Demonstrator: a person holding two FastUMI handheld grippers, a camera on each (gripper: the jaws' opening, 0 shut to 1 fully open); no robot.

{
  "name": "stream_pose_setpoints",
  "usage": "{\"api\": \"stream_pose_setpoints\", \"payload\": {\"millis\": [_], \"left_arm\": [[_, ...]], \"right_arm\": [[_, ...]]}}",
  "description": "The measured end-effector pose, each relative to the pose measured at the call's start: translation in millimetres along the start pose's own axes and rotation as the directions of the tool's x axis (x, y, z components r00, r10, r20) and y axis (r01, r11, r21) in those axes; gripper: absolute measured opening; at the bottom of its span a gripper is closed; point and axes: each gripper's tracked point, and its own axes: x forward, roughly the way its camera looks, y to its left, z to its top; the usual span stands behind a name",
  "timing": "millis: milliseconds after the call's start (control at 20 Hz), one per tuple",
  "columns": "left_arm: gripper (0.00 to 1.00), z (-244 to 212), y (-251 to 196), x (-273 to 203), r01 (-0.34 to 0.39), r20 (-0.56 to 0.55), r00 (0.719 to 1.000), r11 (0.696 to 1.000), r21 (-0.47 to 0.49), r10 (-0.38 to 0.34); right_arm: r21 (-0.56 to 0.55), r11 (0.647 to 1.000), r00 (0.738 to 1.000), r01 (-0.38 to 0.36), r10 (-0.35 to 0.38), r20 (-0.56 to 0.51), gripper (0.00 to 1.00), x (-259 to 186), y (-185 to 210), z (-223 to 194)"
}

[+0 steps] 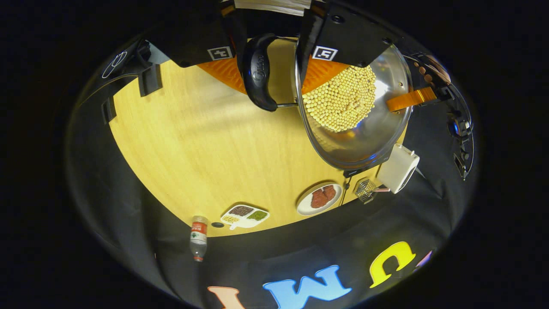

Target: First push the handle of the pot to place it horizontally, then grasp the pot with both hands and set it on the induction cooktop.

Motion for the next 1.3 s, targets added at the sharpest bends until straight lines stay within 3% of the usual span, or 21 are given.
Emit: {"api": "stream_pose_setpoints", "payload": {"millis": [250, 300, 550, 600, 700, 800, 850, 900, 950, 1000, 1100, 1300], "left_arm": [[0.48, 8, 53, -17, -0.030, 0.017, 0.999, 0.999, -0.029, 0.030], [0.52, 11, 62, -17, -0.034, 0.021, 0.999, 0.999, -0.034, 0.035], [0.52, 31, 105, -21, -0.053, 0.045, 0.997, 0.996, -0.066, 0.056], [0.55, 37, 114, -23, -0.058, 0.051, 0.997, 0.996, -0.069, 0.062], [0.52, 46, 129, -24, -0.062, 0.067, 0.995, 0.995, -0.076, 0.067], [0.55, 54, 144, -23, -0.071, 0.069, 0.995, 0.993, -0.090, 0.077], [0.55, 58, 151, -23, -0.076, 0.071, 0.994, 0.993, -0.094, 0.083], [0.52, 62, 157, -22, -0.081, 0.072, 0.993, 0.992, -0.099, 0.089], [0.55, 64, 163, -19, -0.087, 0.072, 0.993, 0.991, -0.101, 0.095], [0.55, 68, 171, -15, -0.093, 0.077, 0.992, 0.991, -0.101, 0.101], [0.55, 76, 183, -10, -0.100, 0.091, 0.990, 0.990, -0.101, 0.110], [0.55, 99, 213, 16, -0.122, 0.110, 0.986, 0.990, -0.073, 0.129]], "right_arm": [[-0.034, 0.999, 0.999, -0.033, 0.033, -0.011, 0.50, 15, 51, 2], [-0.040, 0.998, 0.999, -0.040, 0.040, -0.013, 0.49, 19, 60, 4], [-0.077, 0.994, 0.997, -0.071, 0.070, -0.013, 0.53, 38, 102, 25], [-0.081, 0.994, 0.997, -0.079, 0.078, -0.019, 0.49, 42, 110, 28], [-0.086, 0.992, 0.995, -0.097, 0.096, -0.023, 0.53, 50, 126, 36], [-0.101, 0.989, 0.994, -0.105, 0.103, -0.024, 0.49, 59, 139, 44], [-0.107, 0.988, 0.994, -0.109, 0.107, -0.026, 0.53, 64, 144, 48], [-0.111, 0.987, 0.993, -0.114, 0.112, -0.028, 0.49, 71, 151, 52], [-0.112, 0.987, 0.993, -0.119, 0.116, -0.031, 0.53, 77, 157, 57], [-0.114, 0.986, 0.992, -0.124, 0.122, -0.031, 0.49, 84, 164, 59], [-0.117, 0.984, 0.991, -0.131, 0.130, -0.017, 0.53, 98, 175, 68], [-0.090, 0.985, 0.989, -0.146, 0.147, -0.002, 0.49, 133, 195, 78]]}}
